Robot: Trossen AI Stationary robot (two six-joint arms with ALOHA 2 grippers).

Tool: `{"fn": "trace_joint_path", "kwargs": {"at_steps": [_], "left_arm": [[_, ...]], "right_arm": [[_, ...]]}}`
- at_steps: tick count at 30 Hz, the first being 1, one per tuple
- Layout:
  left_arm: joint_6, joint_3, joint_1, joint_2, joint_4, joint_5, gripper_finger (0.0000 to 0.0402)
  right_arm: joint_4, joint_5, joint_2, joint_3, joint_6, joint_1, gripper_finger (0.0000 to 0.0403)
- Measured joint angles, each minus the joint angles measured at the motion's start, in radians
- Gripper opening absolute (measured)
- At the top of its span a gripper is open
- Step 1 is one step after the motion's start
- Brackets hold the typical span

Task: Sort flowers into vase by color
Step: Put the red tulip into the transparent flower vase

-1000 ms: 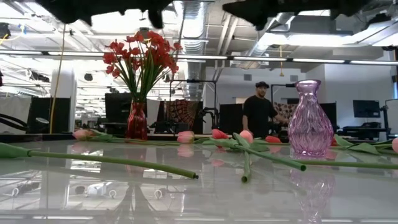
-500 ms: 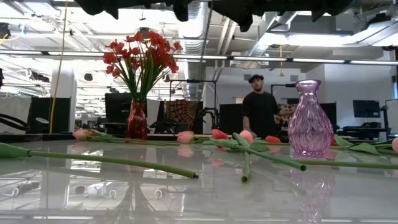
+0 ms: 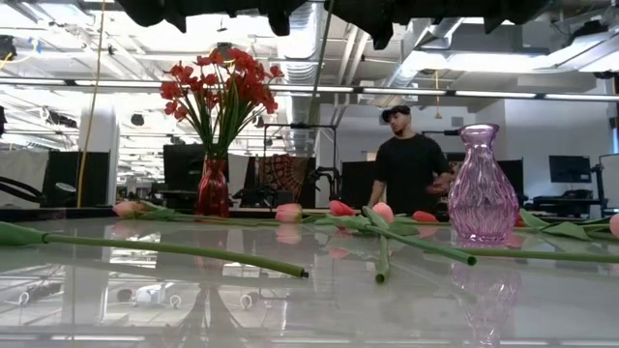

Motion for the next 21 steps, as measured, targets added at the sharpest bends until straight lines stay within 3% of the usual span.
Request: {"fn": "trace_joint_path", "kwargs": {"at_steps": [11,15,21], "left_arm": [[0.000,0.000,0.004,0.000,0.000,0.000,0.0004],[0.034,0.000,0.004,-0.001,-0.031,0.010,0.0036],[0.052,0.000,0.007,-0.002,-0.110,0.009,0.0128]], "right_arm": [[0.002,0.001,0.000,0.000,-0.001,-0.032,0.0024],[-0.002,0.000,0.000,0.000,0.000,-0.032,0.0024],[-0.120,0.037,-0.073,-0.002,-0.016,-0.041,0.0025]]}}
